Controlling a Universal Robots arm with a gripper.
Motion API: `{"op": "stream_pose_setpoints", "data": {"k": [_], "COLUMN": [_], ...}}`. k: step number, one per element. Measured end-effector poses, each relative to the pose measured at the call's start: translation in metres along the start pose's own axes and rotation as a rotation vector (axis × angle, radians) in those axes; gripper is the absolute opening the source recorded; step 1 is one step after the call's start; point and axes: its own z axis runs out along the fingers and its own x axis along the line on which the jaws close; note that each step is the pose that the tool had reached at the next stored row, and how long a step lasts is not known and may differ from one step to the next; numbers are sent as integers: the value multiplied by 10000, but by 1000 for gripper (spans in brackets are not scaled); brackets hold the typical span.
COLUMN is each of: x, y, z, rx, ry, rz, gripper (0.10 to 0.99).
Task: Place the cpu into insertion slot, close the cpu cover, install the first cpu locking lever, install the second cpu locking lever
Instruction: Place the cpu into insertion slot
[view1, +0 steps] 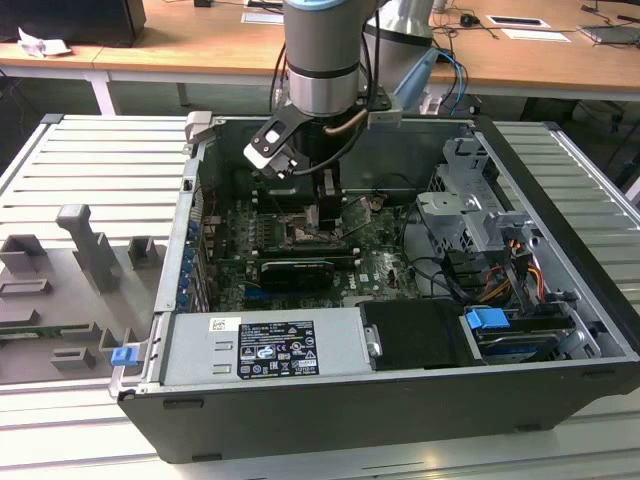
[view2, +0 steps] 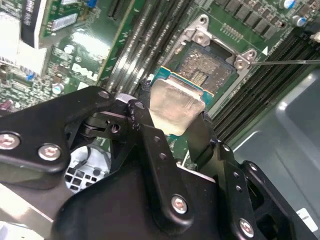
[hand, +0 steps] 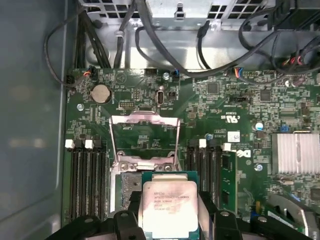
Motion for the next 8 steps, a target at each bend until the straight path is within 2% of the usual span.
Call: {"op": "stream_pose_setpoints", "data": {"k": [2, 8], "x": [21, 75], "y": [-55, -95], "z": [29, 105], "rx": [0, 0], "ry": [1, 1], "rz": [3, 9], "gripper": [525, 525]}}
